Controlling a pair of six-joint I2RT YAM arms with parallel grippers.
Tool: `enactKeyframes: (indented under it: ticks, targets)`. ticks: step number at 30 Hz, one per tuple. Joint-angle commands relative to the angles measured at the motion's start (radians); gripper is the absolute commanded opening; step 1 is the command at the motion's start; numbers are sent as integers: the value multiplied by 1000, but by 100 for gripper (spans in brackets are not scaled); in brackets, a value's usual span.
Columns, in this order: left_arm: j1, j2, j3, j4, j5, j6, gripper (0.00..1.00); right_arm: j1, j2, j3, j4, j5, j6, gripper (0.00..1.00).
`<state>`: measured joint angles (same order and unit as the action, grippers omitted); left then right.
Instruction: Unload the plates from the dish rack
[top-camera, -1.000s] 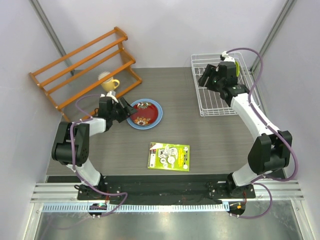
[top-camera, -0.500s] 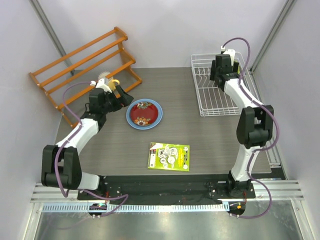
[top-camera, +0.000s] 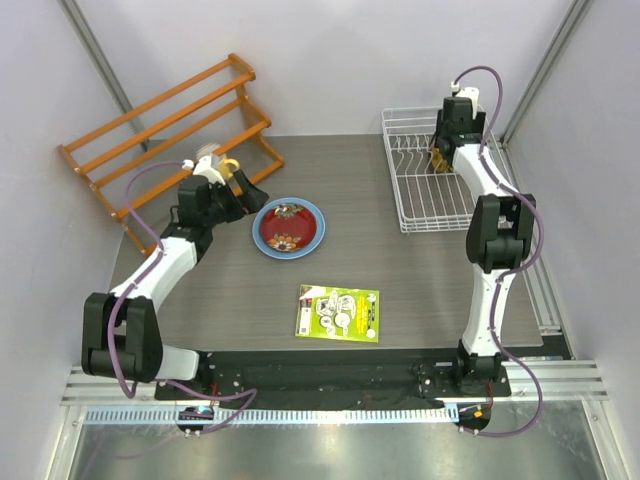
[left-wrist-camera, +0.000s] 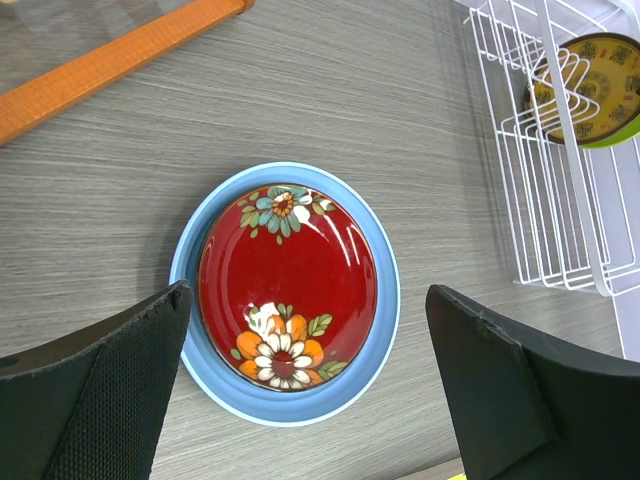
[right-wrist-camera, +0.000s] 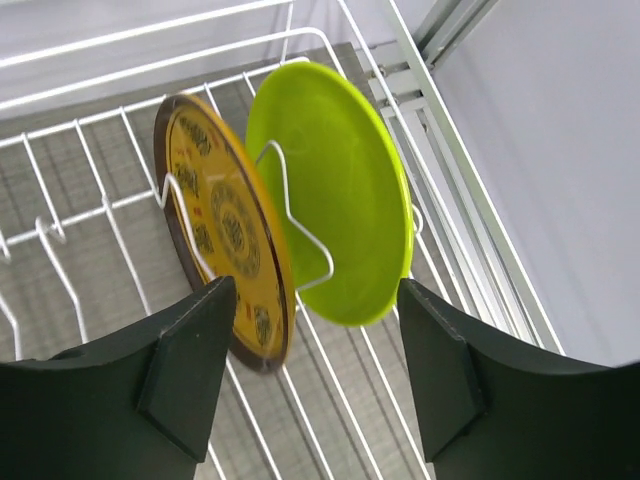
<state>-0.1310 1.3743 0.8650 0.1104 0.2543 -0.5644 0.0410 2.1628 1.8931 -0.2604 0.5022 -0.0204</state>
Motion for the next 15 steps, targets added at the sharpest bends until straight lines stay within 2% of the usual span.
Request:
enactKeyframes:
  ticks: [1, 6, 8, 11, 12, 14, 15]
  targets:
    - [-5, 3, 34, 15, 19, 23, 100, -7, 57, 112, 26, -36, -16, 70]
    - [-5, 17, 45, 15, 22, 27, 99, -10, 115, 178, 13, -50, -19, 56]
    - [-5, 20, 46, 15, 20, 28, 100, -13, 134, 198, 10, -50, -21, 45]
    - [-4, 26, 46, 15, 22, 29, 99, -18, 156, 230, -6, -45, -15, 39]
    - [-4, 28, 43, 15, 22, 29, 99, -18, 163, 239, -19, -45, -15, 29]
    - [-4, 26, 43, 14, 22, 32, 99, -18, 167, 247, -23, -45, -13, 25]
    - [-4, 26, 42, 14, 20, 32, 99, -18, 167, 247, -25, -47, -10, 15]
